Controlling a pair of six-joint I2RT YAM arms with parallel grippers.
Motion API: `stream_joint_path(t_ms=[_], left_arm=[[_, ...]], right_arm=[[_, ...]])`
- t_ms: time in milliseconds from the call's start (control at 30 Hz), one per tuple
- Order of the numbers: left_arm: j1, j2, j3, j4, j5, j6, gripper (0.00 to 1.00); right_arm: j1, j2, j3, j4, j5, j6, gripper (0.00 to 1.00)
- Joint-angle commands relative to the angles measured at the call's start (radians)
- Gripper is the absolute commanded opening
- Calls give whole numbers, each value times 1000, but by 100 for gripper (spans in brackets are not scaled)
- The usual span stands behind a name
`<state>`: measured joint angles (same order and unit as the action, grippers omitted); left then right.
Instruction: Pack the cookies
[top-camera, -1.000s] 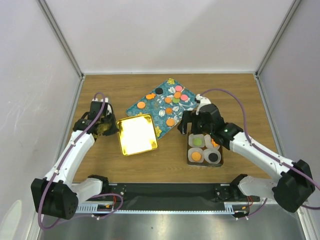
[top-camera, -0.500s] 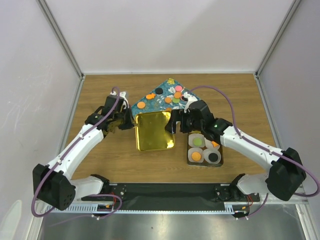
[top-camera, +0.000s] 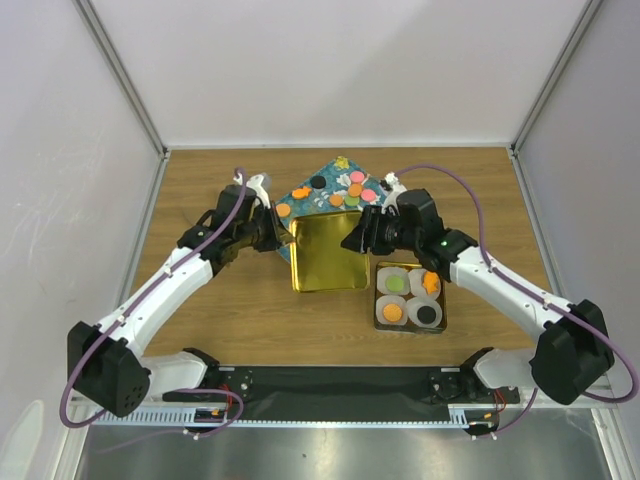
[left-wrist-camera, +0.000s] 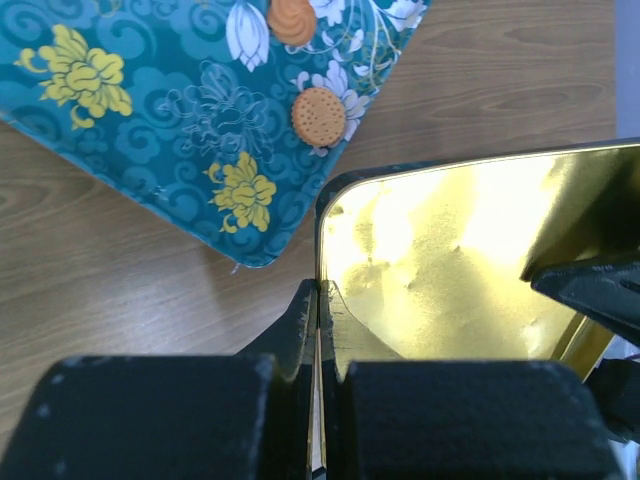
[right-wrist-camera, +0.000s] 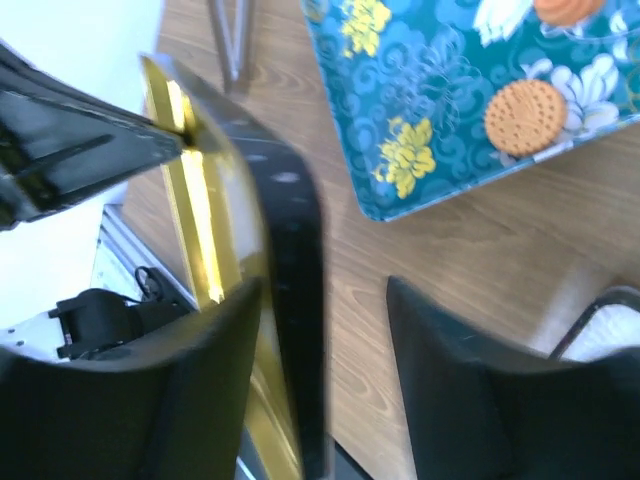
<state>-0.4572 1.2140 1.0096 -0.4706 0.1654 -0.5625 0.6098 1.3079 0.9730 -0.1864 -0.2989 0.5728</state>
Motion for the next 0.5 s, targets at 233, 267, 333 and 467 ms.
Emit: stream_joint_path(t_ms=[233,267,333,467], left_arm=[[-52,22,50,98,54,-31,13],[-54,24,60,98,51,-31,18],[-57,22,70,90,33,-21,31],[-57,-5,119,55,-29,27,60]], right_arm=[[-41,-91,10,27,-117,41,10],[-47,-98,9,22,-121,44,6],[-68,-110,9,7,-126,50,0],[-122,-131,20,-47,-129,67,0]])
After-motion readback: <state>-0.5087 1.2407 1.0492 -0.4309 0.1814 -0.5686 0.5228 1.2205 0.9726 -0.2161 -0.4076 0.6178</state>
